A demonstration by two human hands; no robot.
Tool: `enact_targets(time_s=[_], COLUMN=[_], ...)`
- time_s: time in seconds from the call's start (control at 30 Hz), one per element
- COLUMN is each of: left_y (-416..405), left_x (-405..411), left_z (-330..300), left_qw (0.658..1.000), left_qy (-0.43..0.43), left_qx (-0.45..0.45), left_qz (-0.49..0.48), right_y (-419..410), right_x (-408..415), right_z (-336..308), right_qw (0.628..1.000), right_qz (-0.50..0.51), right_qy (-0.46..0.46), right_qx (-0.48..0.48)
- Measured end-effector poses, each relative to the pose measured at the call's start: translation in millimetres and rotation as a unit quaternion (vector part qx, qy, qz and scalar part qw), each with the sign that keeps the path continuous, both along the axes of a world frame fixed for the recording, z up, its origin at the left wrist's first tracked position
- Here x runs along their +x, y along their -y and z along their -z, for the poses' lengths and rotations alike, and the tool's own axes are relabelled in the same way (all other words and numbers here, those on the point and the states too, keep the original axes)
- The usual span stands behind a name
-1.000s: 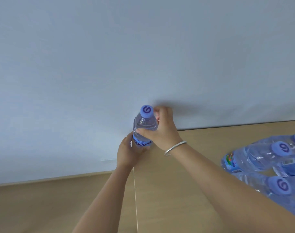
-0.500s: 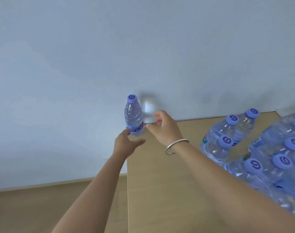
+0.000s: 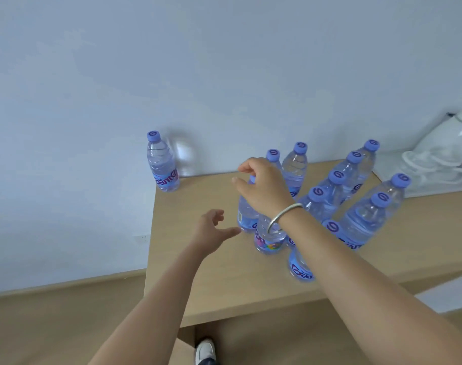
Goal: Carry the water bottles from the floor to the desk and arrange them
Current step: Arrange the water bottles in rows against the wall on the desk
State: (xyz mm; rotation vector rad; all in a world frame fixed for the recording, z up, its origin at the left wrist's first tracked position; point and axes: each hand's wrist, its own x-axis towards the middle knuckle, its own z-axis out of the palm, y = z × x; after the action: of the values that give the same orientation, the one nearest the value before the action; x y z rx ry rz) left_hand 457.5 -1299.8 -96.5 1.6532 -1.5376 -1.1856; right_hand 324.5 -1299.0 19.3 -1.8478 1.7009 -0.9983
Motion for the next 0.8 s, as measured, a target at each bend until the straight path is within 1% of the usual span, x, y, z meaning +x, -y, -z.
enact_targets(time_s=[0.07, 0.13, 0.2, 0.27, 0.37, 0.5, 0.57, 0.7, 0.8], left_y=[-9, -16, -23, -29, -36, -41, -41, -39, -37], left_x=[-11, -20, -27, -30, -28, -15, -7, 6, 16], left_z=[-3, -5, -6, -7, -7, -8, -10, -12, -13], left_qw=[1.0, 1.0, 0.999, 0.999, 0.998, 0.998, 0.997, 0.996, 0.993], left_qy=[-0.01, -0.017, -0.021, -0.015, -0.007, -0.007, -0.009, -0.021, -0.027], left_qx=[-0.005, -0.006, -0.003, 0.005, 0.033, 0.044, 0.041, 0.053, 0.083], left_qz=[0.009, 0.021, 0.025, 0.033, 0.046, 0.054, 0.063, 0.072, 0.079], right_y=[4, 3, -4, -12, -15, -15, -15, -9, -3], right_x=[-25, -45, -53, -54, -53, -53, -51, -48, -42], right_z=[-9, -14, -10, 2, 13, 12, 9, -14, -37], right_qw=[0.995, 0.977, 0.956, 0.949, 0.956, 0.956, 0.953, 0.947, 0.957], right_qz=[0.025, 0.014, -0.021, -0.028, -0.005, 0.005, -0.013, -0.099, -0.115], right_qy=[-0.091, -0.189, -0.231, -0.242, -0.251, -0.258, -0.269, -0.283, -0.255], right_qx=[0.028, 0.1, 0.177, 0.202, 0.153, 0.141, 0.139, 0.117, 0.08])
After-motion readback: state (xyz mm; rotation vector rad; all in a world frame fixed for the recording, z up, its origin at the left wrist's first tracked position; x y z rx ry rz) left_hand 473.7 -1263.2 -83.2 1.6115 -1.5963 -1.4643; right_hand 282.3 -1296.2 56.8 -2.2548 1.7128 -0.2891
